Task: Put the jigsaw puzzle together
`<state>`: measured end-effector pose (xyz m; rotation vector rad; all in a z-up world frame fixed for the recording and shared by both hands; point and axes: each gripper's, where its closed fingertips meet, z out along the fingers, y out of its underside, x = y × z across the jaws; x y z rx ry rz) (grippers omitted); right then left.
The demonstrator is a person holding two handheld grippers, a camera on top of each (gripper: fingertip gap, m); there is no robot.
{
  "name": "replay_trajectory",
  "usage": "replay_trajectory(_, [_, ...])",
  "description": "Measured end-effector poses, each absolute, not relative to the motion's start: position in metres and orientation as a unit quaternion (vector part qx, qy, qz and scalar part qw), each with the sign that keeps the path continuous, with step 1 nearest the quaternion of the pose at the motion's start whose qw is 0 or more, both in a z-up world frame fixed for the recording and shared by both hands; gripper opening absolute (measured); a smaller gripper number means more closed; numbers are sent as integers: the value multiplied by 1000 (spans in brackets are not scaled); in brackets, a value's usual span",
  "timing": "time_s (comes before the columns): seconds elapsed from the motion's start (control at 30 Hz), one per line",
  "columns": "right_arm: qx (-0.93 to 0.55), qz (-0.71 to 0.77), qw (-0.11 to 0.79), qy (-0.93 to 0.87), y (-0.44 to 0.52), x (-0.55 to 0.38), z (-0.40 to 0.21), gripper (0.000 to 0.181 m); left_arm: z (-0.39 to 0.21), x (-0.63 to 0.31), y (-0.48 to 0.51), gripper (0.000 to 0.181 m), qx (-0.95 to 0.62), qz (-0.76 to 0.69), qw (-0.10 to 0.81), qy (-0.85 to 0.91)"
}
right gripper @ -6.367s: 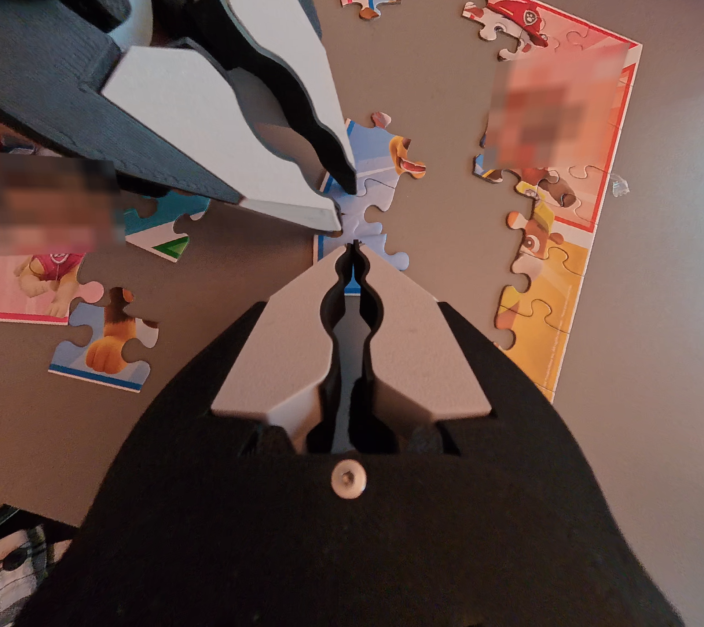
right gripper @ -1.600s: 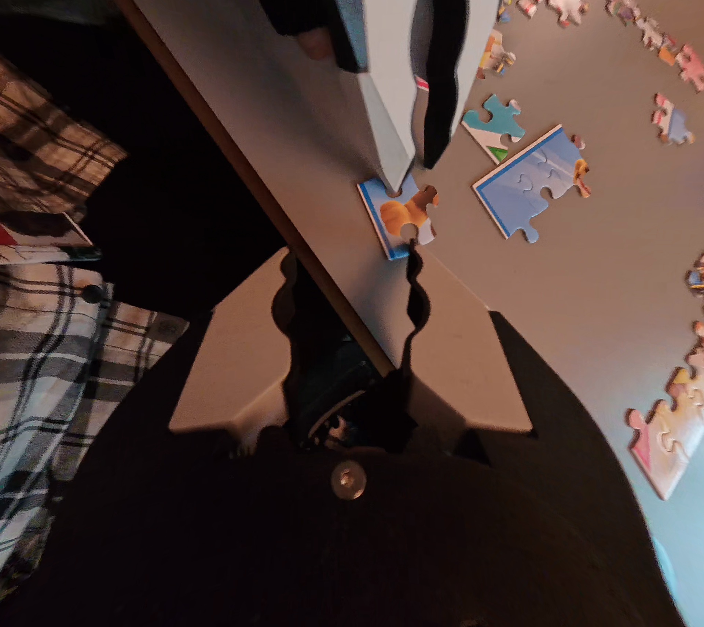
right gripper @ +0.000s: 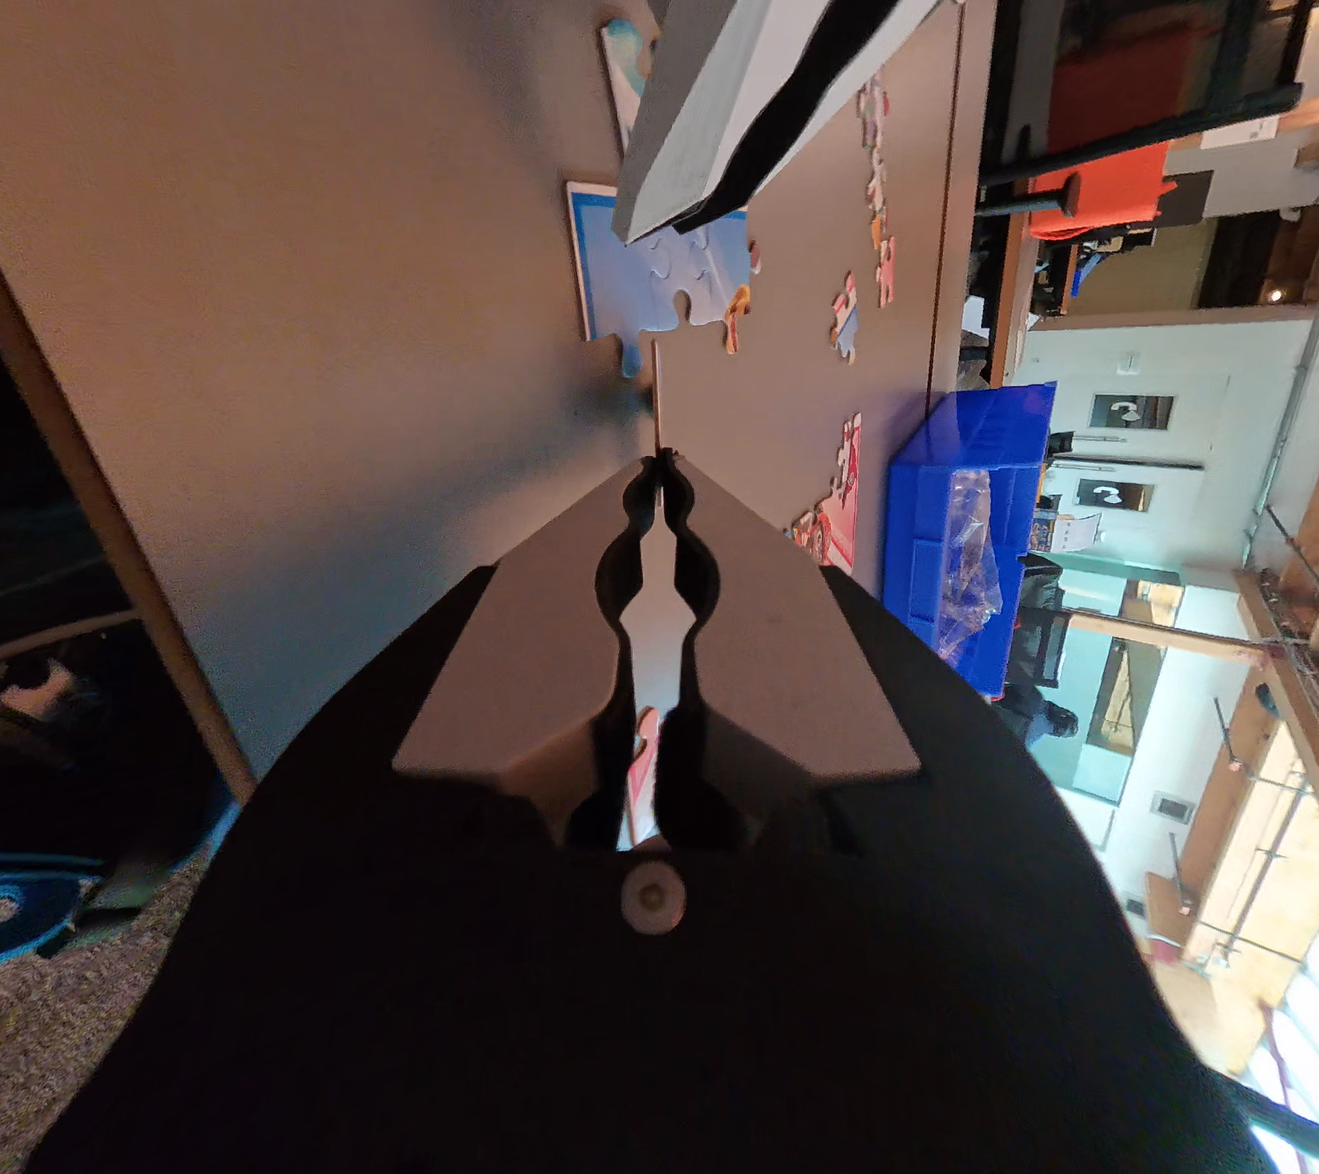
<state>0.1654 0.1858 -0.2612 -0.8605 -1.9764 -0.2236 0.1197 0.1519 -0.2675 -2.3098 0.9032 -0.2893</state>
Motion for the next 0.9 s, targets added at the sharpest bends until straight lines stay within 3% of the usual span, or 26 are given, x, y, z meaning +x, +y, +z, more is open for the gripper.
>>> replay_trajectory(0.33, [-336,-106,410,-841,185,166,-273,5,-275,122,154,20,-876,-114,312,351])
replay_trajectory(0.5, [-371,-69,378,-845,180,171,-264,25,-275,123,153,21,-874,-115,311,355])
replay_trajectory(0.7, [-391,-54,358,-846,183,171,-266,4,-275,124,153,21,-874,-116,310,356])
replay_trajectory(0.9, [-414,-53,353,-838,195,164,-276,0,-275,124,153,22,-873,-117,309,358])
